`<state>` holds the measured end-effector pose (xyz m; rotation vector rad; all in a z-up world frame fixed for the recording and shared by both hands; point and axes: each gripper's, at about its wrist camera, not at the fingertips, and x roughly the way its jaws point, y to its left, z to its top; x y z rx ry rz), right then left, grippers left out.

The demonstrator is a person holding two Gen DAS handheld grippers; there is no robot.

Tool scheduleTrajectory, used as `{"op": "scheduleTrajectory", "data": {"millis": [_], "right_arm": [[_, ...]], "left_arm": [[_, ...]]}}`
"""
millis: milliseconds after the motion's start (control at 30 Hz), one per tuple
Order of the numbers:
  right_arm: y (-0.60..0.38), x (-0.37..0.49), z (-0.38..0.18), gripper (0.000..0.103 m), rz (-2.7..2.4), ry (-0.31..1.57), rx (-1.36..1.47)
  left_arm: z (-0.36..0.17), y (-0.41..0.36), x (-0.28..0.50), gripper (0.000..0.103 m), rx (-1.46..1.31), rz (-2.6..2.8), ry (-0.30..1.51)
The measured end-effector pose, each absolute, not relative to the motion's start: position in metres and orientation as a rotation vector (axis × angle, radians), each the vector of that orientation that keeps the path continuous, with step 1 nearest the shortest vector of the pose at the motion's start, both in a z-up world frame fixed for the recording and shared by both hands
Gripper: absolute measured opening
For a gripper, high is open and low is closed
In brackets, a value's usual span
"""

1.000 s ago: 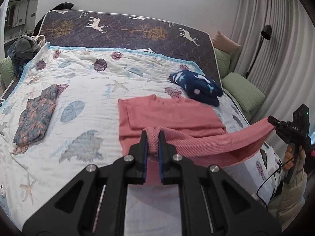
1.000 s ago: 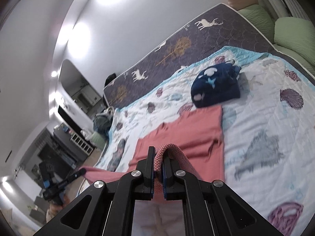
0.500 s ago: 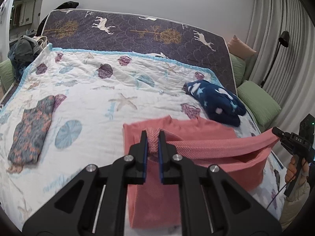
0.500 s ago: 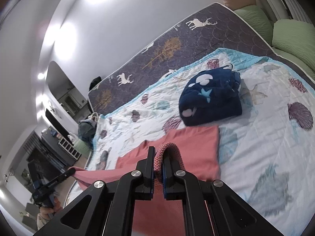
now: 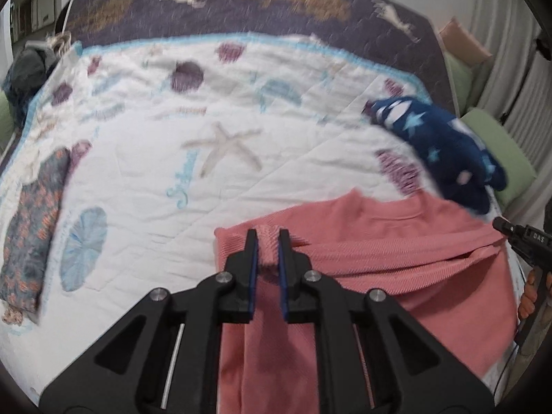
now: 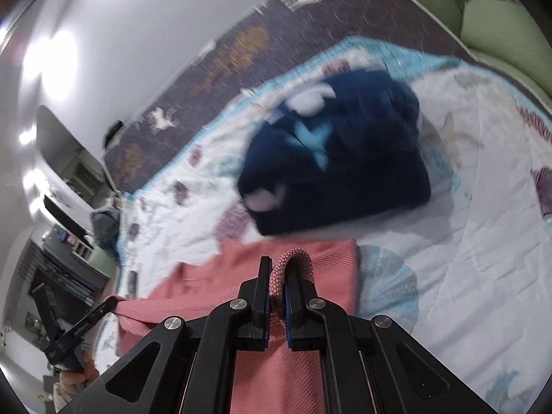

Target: Fold small clothes

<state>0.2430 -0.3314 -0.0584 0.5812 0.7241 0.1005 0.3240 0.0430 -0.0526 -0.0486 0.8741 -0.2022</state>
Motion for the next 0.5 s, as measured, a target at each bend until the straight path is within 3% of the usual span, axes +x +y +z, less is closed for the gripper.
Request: {"op": "scheduleTrajectory", "data": {"millis": [167, 233, 300, 333, 433, 500], "right_arm": [[-0.342, 0.258, -0.088, 0.01, 0.079, 0.823, 0.623], [-0.351, 0.248, -0.084, 0.019, 0.077, 0.8, 0.631], [-0.36, 0.233, -0.075, 0.042, 0.02, 0.767, 0.585], [-0.365, 0.223, -0.07, 0.045, -0.003, 0.75, 0.563], [-0.368, 0.188, -0.067, 0.046, 0.03, 0.769, 0.541], [-0.364, 0.165, -0.074, 0.046, 0.085, 0.815, 0.544]], "left_arm": [[-0.058, 0.079, 0.326, 0.027, -0.172, -0.153, 0.885], [-0.053, 0.094, 0.32, 0.034, -0.198, -0.132, 0.867], [-0.047, 0.111, 0.303, 0.037, -0.206, -0.139, 0.851], [-0.046, 0.116, 0.292, 0.041, -0.209, -0.156, 0.853], [-0.055, 0.123, 0.256, 0.058, -0.219, -0.237, 0.899], [-0.066, 0.121, 0.233, 0.059, -0.228, -0.302, 0.959]]}}
